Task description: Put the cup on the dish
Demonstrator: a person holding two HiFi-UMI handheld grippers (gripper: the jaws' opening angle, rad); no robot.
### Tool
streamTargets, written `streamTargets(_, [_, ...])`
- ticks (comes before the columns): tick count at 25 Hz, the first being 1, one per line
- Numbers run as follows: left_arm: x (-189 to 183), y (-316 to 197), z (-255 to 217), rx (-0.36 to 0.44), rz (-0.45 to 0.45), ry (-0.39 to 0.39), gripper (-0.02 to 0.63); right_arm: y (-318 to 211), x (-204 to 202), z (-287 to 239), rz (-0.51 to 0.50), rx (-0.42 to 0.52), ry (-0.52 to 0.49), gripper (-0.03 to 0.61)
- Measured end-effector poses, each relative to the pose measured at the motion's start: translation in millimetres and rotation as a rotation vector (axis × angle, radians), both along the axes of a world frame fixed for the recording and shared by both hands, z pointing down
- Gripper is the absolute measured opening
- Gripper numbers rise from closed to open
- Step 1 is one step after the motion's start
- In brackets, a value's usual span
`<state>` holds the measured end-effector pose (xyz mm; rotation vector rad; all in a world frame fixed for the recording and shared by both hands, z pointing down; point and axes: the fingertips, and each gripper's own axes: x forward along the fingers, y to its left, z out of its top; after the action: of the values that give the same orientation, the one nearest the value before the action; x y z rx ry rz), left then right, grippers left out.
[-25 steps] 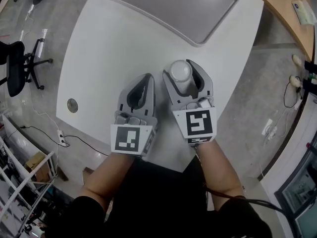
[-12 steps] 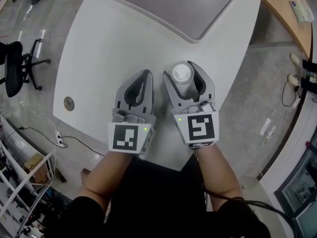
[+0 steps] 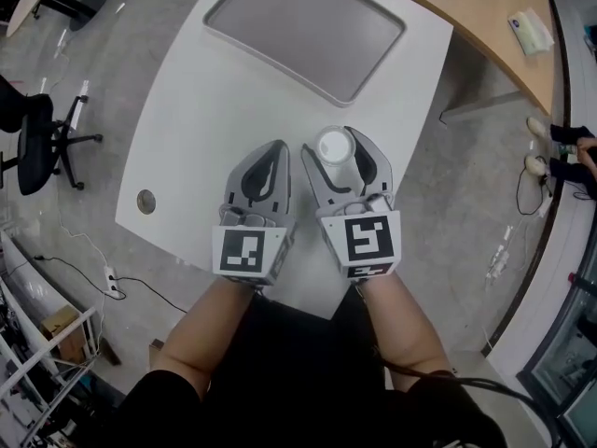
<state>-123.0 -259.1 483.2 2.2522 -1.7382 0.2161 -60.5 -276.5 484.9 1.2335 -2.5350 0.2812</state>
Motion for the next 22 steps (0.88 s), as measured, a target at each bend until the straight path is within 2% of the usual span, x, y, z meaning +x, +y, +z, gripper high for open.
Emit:
streamTargets(5, [7.7, -10.0, -37.0, 0.043, 0.009, -0.004, 0.008, -9.2, 6.2, -41.3, 0.009, 0.035, -0.013, 0.255])
streamTargets(10, [14.0, -32.4, -46.7, 0.051, 0.009, 0.009, 0.008, -29.2, 10.4, -53.6, 0.011, 0.047, -0.019, 0.255])
streamTargets(22, [21.7, -121.2, 10.8, 0.038, 0.011, 0.014, 0.008, -121.4, 23.1, 5.5, 0.030, 0.026, -0.013, 0.255])
